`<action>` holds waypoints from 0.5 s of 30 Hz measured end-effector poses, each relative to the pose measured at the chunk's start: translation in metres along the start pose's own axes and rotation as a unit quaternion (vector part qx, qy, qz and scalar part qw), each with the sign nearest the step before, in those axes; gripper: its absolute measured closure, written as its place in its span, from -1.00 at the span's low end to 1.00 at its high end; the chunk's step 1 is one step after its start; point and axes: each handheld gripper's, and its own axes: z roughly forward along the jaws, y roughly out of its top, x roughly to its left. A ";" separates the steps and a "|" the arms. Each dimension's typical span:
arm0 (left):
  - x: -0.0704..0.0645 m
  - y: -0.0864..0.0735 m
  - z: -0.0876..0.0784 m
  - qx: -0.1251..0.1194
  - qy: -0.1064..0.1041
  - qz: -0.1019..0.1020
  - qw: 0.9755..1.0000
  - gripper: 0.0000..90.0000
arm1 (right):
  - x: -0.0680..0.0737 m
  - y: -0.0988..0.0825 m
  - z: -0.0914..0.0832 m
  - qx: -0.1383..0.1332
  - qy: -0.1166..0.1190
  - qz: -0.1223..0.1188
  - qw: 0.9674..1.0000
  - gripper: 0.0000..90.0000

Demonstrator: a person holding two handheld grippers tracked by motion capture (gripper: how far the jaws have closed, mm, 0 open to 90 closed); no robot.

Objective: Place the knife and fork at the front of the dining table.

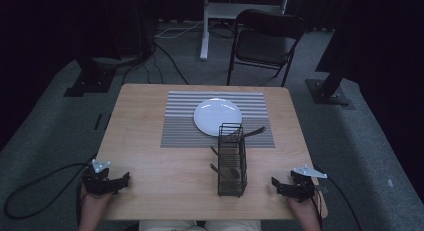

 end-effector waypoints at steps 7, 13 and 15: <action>-0.001 0.000 0.000 -0.002 0.004 -0.005 1.000 -0.98 | -0.001 0.000 -0.002 -0.005 0.011 0.007 1.000 -0.77; -0.001 0.000 0.000 -0.001 0.003 -0.003 1.000 -0.98 | 0.000 0.002 -0.002 -0.006 0.011 0.000 1.000 -0.77; -0.001 0.000 0.000 -0.001 0.003 -0.003 1.000 -0.98 | 0.001 0.003 -0.002 -0.006 0.012 0.000 1.000 -0.77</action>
